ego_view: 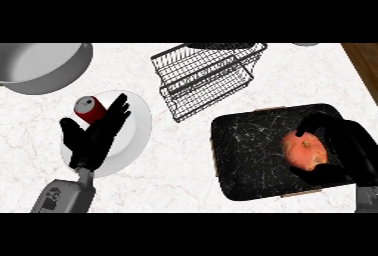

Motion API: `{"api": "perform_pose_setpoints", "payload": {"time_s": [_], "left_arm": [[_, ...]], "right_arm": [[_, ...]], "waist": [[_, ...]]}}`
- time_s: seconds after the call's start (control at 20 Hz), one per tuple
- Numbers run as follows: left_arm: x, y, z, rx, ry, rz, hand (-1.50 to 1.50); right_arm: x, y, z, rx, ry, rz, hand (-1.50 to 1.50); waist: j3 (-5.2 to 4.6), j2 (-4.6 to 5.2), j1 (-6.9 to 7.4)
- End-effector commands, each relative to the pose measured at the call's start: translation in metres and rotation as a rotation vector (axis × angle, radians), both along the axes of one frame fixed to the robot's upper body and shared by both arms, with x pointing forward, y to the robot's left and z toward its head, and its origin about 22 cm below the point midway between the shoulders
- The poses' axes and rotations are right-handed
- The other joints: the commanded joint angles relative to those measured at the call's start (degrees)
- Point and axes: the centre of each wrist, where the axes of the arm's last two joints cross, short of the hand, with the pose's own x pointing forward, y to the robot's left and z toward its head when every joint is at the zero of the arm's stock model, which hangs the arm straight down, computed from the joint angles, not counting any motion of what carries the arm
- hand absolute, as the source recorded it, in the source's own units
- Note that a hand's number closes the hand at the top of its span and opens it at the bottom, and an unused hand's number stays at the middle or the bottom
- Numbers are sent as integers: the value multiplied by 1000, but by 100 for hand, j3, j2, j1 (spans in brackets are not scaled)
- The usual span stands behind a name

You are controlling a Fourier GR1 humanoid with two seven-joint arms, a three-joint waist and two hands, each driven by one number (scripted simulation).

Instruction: Pick the squash from the tray and place it in the tiered basket

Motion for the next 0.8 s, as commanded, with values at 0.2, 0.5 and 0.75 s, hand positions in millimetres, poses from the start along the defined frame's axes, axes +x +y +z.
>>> {"api": "perform_pose_setpoints", "payload": {"time_s": [0.2,0.5,0.75], "left_arm": [[-1,1,2,-3,5,3,0],[1,-8,-4,1,3,-11,0],[0,-12,15,2,-2,-14,0]], "right_arm": [[-8,-38,136,102,-194,177,150],[0,-46,182,148,-260,161,150],[35,-18,229,114,-265,145,150]], "waist": [[16,8,-43],[20,33,1],[18,41,108]]}}
